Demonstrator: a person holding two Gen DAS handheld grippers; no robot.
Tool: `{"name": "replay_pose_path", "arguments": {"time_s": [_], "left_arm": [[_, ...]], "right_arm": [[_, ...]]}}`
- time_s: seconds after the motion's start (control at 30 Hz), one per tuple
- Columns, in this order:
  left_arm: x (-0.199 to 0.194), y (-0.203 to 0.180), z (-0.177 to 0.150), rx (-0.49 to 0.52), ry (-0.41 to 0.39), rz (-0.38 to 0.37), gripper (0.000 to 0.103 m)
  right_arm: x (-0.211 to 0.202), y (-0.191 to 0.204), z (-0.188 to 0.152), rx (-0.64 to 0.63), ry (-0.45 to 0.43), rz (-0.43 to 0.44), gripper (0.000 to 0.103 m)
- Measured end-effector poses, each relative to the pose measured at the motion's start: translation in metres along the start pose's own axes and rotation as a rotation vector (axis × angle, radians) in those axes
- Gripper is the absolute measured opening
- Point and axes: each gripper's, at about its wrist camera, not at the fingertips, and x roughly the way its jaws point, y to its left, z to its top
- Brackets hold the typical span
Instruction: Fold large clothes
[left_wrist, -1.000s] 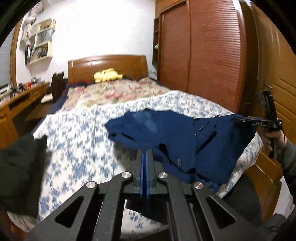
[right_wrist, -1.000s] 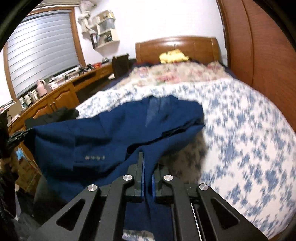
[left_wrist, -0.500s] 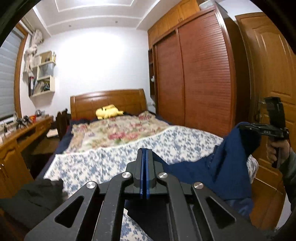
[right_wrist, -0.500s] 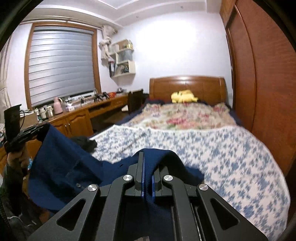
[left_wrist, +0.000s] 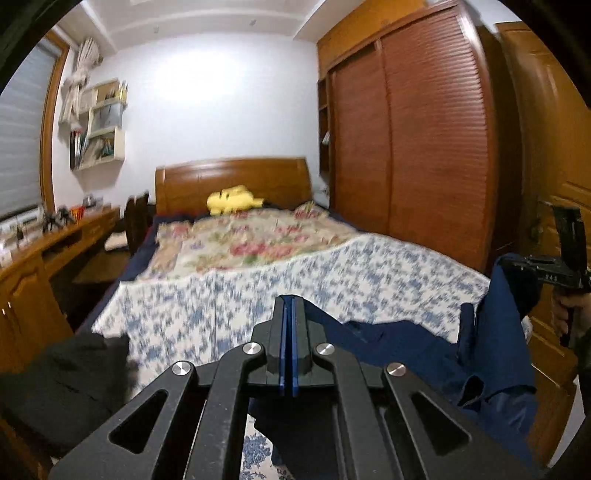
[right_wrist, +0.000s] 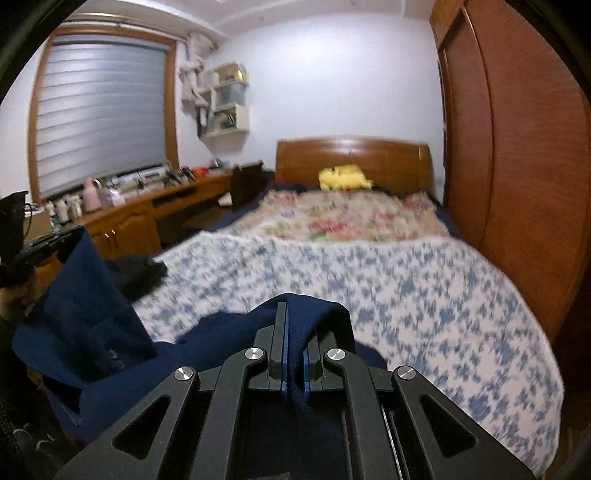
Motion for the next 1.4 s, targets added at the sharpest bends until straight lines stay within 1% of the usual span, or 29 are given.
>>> {"name": "replay_pose_path", "arguments": {"time_s": [0.13, 0.17, 0.23, 0.33, 0.37, 0.43, 0.53, 0.6, 0.7, 0.83, 0.87, 0.9, 0.93, 1.0, 1.03, 1.1, 1.17, 1.23, 1.27, 1.3, 1.37, 1.4], "left_arm": [[0.038, 0.006, -0.025, -0.023, 0.047, 0.035, 0.002], [0.052, 0.011, -0.034, -0.04, 0.064, 0.041, 0.002], [0.065, 0.013, -0.04, -0.068, 0.084, 0.041, 0.002], [0.089, 0.021, -0.049, -0.095, 0.119, 0.05, 0.002], [0.095, 0.023, -0.049, -0.102, 0.125, 0.05, 0.002], [0.105, 0.025, -0.044, -0.115, 0.129, 0.048, 0.002], [0.114, 0.025, -0.037, -0.109, 0.118, 0.059, 0.002], [0.118, 0.025, -0.035, -0.119, 0.105, 0.063, 0.002], [0.125, 0.025, -0.039, -0.128, 0.118, 0.046, 0.002], [0.132, 0.022, -0.044, -0.096, 0.138, 0.061, 0.003], [0.132, 0.021, -0.046, -0.089, 0.141, 0.062, 0.005], [0.133, 0.021, -0.046, -0.085, 0.142, 0.062, 0.006], [0.133, 0.021, -0.047, -0.076, 0.142, 0.063, 0.008], [0.131, 0.019, -0.05, -0.065, 0.14, 0.067, 0.022], [0.13, 0.02, -0.05, -0.068, 0.138, 0.058, 0.024], [0.128, 0.021, -0.051, -0.079, 0.14, 0.03, 0.033], [0.123, 0.018, -0.052, -0.073, 0.137, 0.013, 0.034], [0.12, 0.017, -0.055, -0.071, 0.137, -0.008, 0.038], [0.118, 0.016, -0.057, -0.074, 0.139, -0.021, 0.044], [0.116, 0.015, -0.06, -0.076, 0.141, -0.033, 0.055], [0.112, 0.015, -0.065, -0.083, 0.142, -0.047, 0.067], [0.112, 0.015, -0.066, -0.084, 0.143, -0.05, 0.07]], "right_arm": [[0.057, -0.013, -0.031, 0.02, 0.075, -0.036, 0.005], [0.073, -0.016, -0.04, 0.028, 0.096, -0.041, 0.005], [0.101, -0.021, -0.057, 0.044, 0.135, -0.051, 0.005], [0.136, -0.027, -0.067, 0.055, 0.161, -0.092, 0.005], [0.146, -0.029, -0.059, 0.068, 0.156, -0.109, 0.005], [0.157, -0.039, -0.047, 0.117, 0.108, -0.154, 0.005], [0.167, -0.044, -0.034, 0.145, 0.064, -0.168, 0.005], [0.18, -0.042, -0.032, 0.119, 0.08, -0.18, 0.005], [0.214, -0.04, -0.04, 0.072, 0.135, -0.196, 0.005], [0.239, -0.036, -0.047, 0.026, 0.2, -0.226, 0.005], [0.25, -0.045, -0.043, 0.026, 0.211, -0.228, 0.006], [0.253, -0.044, -0.042, 0.028, 0.219, -0.228, 0.007], [0.254, -0.042, -0.043, 0.032, 0.225, -0.228, 0.008], [0.252, -0.043, -0.041, 0.037, 0.231, -0.231, 0.009], [0.252, -0.044, -0.039, 0.039, 0.234, -0.235, 0.011], [0.246, -0.04, -0.038, 0.037, 0.231, -0.255, 0.024], [0.239, -0.037, -0.033, 0.033, 0.213, -0.262, 0.049], [0.231, -0.032, -0.028, 0.027, 0.189, -0.26, 0.057], [0.226, -0.028, -0.026, 0.018, 0.182, -0.255, 0.058], [0.223, -0.024, -0.024, 0.009, 0.178, -0.249, 0.059], [0.217, -0.013, -0.023, -0.01, 0.179, -0.212, 0.06], [0.215, -0.005, -0.023, -0.022, 0.186, -0.188, 0.06]]}}
